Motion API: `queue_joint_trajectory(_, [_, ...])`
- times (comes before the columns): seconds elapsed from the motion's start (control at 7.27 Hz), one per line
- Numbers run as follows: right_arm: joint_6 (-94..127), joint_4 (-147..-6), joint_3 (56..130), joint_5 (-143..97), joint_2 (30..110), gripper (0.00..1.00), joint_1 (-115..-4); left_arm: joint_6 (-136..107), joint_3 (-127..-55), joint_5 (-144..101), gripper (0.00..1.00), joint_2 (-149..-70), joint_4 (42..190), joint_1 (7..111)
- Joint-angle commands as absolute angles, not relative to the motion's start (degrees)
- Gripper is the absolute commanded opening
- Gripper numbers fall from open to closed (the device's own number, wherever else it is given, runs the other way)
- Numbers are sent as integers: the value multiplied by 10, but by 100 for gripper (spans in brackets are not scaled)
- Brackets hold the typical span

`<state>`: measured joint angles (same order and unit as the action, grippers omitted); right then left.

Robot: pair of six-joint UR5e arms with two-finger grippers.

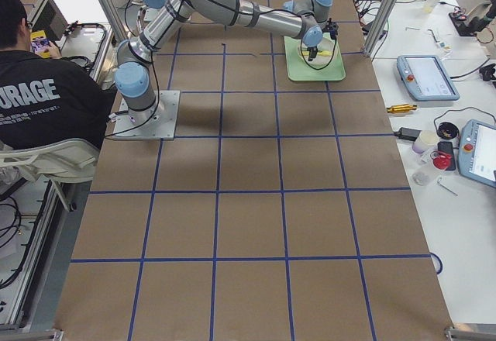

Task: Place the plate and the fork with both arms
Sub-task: 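Lift the yellow fork with the right gripper and lower it beside the plate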

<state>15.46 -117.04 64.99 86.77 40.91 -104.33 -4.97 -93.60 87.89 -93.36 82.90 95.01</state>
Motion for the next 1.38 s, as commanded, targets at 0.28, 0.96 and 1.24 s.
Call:
queue_joint_trajectory(0.28, [155, -1171, 658, 874, 410, 28, -1043, -50, -936, 879, 100, -934, 829, 950])
queue_joint_trajectory(0.96, [116, -1164, 665, 893, 463, 19, -1036, -47, -935, 879, 100, -934, 826, 950])
queue_joint_trajectory(1.24, [81, -1161, 667, 915, 471, 19, -995, -47, -933, 879, 100, -936, 821, 949])
